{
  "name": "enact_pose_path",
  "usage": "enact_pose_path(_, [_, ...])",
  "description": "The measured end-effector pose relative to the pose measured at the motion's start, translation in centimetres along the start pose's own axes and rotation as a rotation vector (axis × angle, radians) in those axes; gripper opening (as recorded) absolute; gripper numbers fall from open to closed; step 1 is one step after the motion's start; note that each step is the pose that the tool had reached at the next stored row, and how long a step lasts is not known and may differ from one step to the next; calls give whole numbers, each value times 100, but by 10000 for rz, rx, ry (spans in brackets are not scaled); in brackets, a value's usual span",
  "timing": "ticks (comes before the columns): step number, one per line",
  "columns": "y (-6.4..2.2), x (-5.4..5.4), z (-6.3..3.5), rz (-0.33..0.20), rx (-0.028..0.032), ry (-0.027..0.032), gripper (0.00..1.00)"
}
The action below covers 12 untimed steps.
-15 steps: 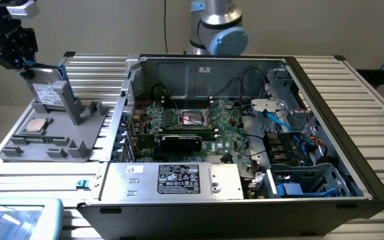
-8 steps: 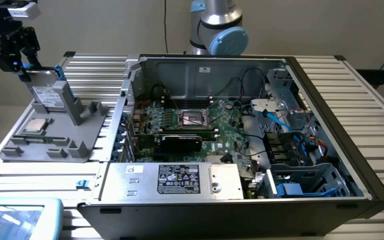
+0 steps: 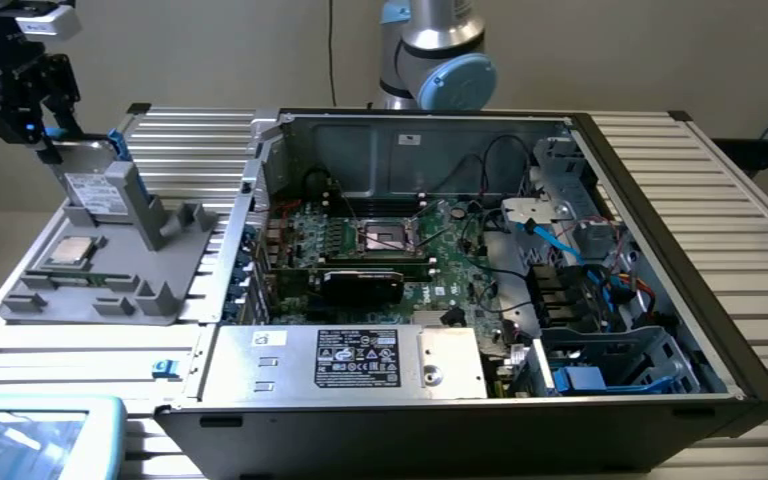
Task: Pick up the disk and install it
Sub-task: 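Pick up the disk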
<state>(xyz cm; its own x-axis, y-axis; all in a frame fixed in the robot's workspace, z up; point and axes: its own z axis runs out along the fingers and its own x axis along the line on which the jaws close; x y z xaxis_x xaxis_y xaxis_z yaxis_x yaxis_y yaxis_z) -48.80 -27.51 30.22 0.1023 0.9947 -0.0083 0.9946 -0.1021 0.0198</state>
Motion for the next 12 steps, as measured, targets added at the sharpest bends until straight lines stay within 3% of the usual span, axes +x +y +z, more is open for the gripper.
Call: enact_pose_path(12, [-52,5,19,0,-4,1,58])
